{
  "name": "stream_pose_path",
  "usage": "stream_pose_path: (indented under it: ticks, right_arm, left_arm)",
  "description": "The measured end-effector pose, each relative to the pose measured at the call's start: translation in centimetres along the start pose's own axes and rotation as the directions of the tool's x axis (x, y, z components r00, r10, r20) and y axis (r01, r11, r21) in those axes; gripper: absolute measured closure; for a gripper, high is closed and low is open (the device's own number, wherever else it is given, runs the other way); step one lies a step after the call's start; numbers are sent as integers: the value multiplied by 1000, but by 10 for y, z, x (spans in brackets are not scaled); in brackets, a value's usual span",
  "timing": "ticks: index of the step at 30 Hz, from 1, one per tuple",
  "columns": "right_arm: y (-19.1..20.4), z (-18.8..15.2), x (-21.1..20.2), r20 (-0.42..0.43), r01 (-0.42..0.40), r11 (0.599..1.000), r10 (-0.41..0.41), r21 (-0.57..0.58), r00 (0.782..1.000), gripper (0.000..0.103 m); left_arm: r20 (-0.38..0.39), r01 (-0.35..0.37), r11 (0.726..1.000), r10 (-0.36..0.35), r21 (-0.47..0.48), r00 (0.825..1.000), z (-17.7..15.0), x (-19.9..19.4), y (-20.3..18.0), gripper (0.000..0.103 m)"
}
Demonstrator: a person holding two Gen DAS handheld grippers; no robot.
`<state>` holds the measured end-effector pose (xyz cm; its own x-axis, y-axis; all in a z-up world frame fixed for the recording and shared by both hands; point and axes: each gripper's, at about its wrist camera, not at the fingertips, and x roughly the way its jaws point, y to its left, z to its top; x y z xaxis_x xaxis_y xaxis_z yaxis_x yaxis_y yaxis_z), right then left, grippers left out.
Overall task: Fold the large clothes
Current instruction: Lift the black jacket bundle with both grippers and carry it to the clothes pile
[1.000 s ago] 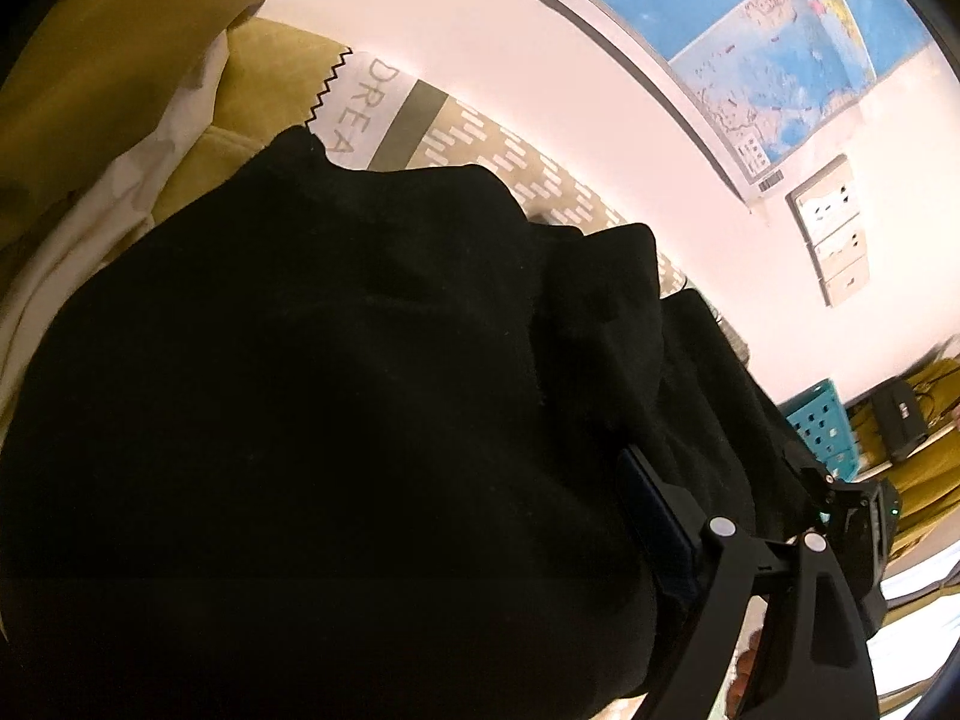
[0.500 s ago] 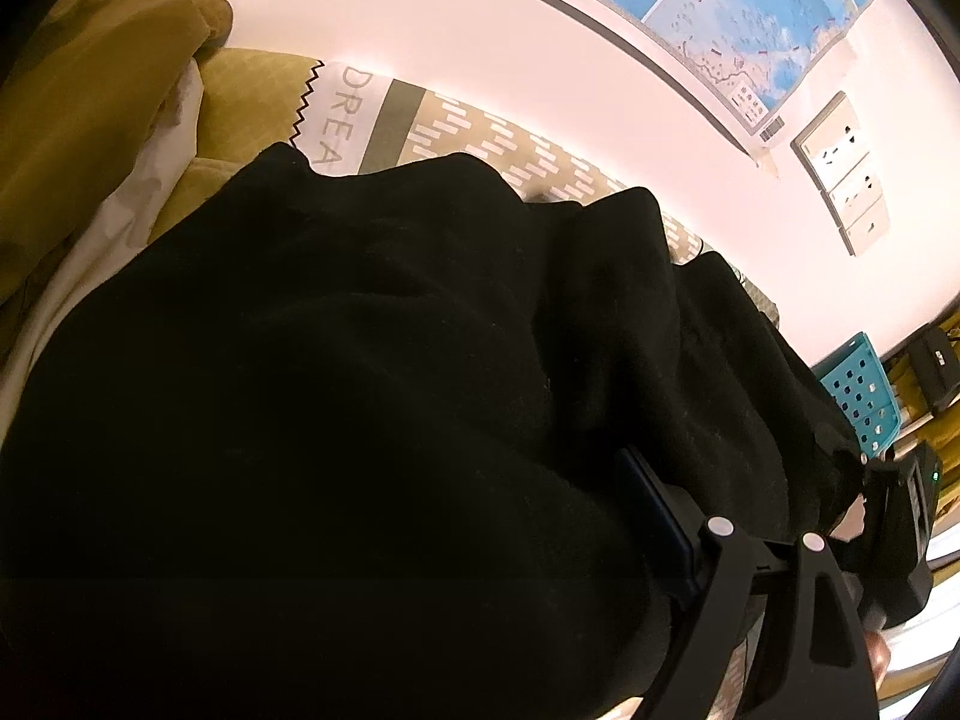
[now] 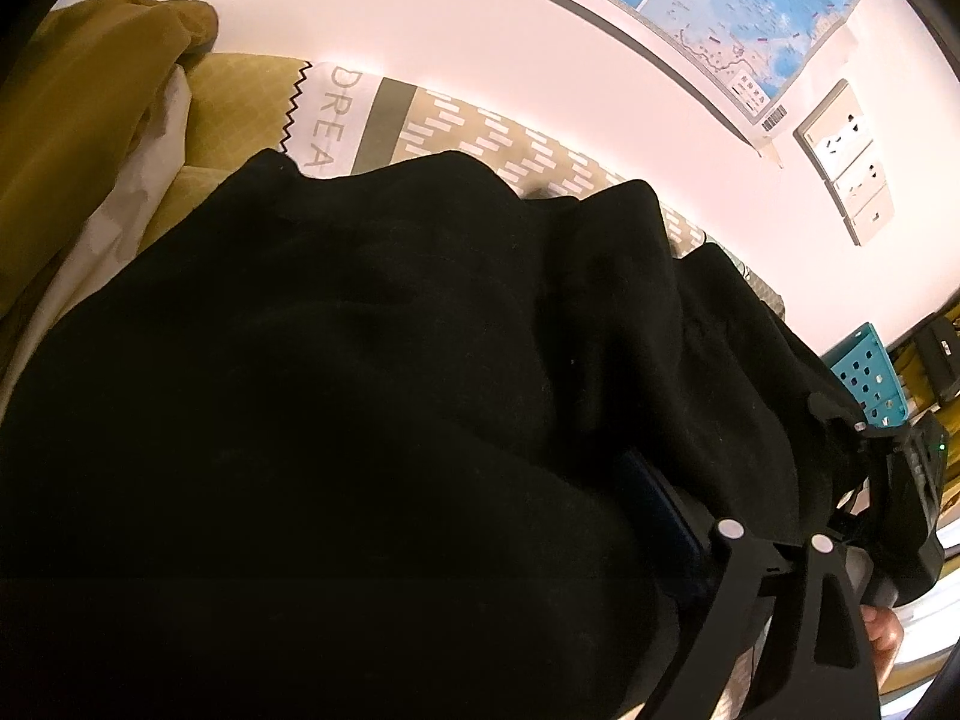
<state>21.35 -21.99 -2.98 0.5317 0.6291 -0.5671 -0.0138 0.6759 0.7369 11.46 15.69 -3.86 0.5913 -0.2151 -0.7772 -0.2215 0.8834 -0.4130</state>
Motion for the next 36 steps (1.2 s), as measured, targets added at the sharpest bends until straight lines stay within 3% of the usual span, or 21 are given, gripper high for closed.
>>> stream_pose_path:
  ticks: [1,3,4,5,7,10,15,21,26,30,32,34,36]
  right_arm:
    - [1,0,1,0,-10,1000,10,1,1000,4]
    - [6,-2,7,0,14,999,-14,-36,1000,8]
    - [8,-4,7,6,35,998,-34,-53,999,27]
    - [9,-4,9,-1,49,996,-49,-75,999,57]
    - [2,-2,14,-47,-23,999,21,-39,999,74]
    - [6,2,6,-68,-99,995,97,-28,993,80]
    - [46,10,-27,-46,-229,971,226,-73,973,81]
    - [129,21,-61,-15,-337,924,340,-181,940,81]
    - [216,20,-66,-4,-437,852,455,-288,890,81]
    - [299,-1,-43,-47,-556,748,581,-363,812,81]
    - [336,-23,-17,-90,-598,701,617,-389,782,81]
    - [366,-49,15,-138,-614,666,622,-425,770,82]
    - [391,-84,58,-190,-607,642,598,-468,779,81]
  left_arm:
    - [3,1,1000,-1,4,1000,1,1,-1,12]
    - [9,-2,1000,2,11,1000,2,3,-2,13]
    - [14,-17,1000,17,14,1000,4,3,-3,21]
    - [18,-37,999,37,19,999,5,4,-4,28]
    - [11,-49,999,49,7,999,10,4,-1,51]
    - [14,-24,1000,24,6,1000,22,-6,-3,65]
    - [79,15,995,-23,103,997,58,-46,-24,67]
    - [149,66,981,-94,180,984,112,-119,-33,67]
    - [310,16,968,-95,249,946,161,-210,-15,67]
    - [425,-57,975,-40,214,904,192,-273,26,66]
    - [494,-105,978,4,178,870,199,-304,68,66]
    - [538,-150,983,71,104,840,201,-321,118,65]
    - [553,-193,981,154,13,819,202,-325,175,65]
